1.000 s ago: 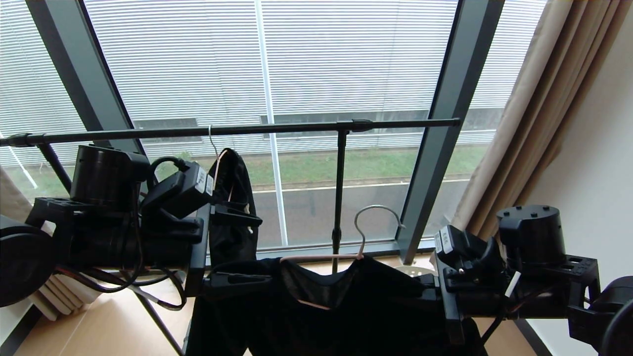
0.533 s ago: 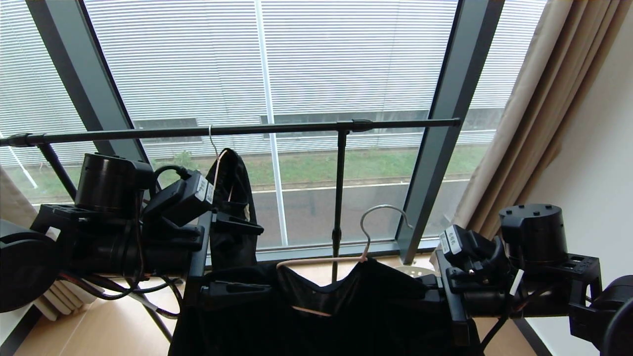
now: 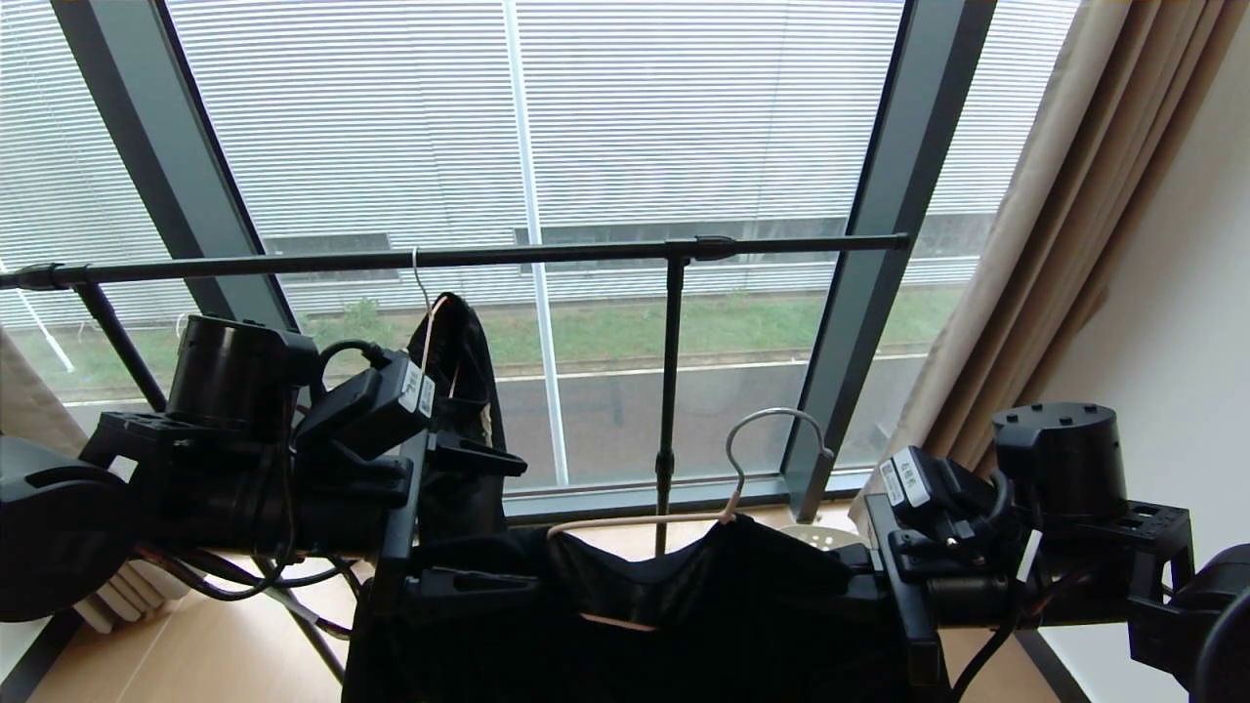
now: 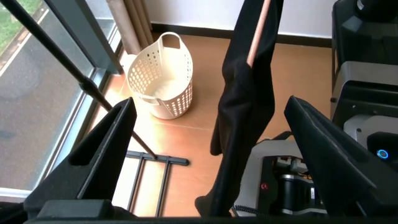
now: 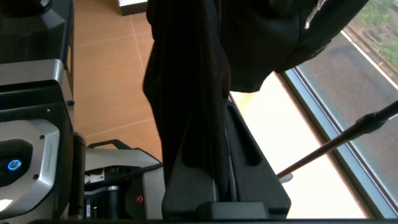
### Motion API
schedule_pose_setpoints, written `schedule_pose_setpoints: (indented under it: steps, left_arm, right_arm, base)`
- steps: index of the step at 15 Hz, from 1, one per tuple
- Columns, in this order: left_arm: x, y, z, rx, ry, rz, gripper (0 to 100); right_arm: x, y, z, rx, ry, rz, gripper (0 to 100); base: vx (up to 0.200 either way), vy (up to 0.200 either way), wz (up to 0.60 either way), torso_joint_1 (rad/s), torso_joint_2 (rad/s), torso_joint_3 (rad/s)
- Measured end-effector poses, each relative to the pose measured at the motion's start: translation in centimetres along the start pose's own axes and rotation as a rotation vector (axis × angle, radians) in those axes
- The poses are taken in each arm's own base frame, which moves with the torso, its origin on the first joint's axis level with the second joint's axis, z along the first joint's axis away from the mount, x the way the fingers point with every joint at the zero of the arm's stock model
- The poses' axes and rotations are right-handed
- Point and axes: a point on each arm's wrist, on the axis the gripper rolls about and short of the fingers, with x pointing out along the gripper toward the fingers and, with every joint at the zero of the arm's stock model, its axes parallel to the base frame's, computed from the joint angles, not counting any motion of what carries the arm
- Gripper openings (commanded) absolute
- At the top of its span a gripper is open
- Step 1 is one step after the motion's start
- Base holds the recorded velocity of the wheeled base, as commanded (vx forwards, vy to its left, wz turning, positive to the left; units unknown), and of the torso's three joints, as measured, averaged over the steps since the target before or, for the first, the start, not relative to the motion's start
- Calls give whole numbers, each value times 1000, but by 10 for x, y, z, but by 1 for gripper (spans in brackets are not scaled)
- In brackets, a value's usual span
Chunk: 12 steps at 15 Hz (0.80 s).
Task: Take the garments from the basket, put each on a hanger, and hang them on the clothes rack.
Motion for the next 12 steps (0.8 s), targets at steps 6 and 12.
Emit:
schedule_pose_setpoints:
  steps: [6, 12]
  left_arm:
    - [15, -3, -2, -3, 9, -51, 100]
    - [18, -4, -2, -4, 11, -62, 0]
  right_arm:
    - [-1, 0, 1, -4, -4, -1, 0]
    - [-3, 0, 5, -17, -16, -6, 0]
  base:
    - [0, 0, 0, 0, 0, 0]
    - [0, 0, 0, 0, 0, 0]
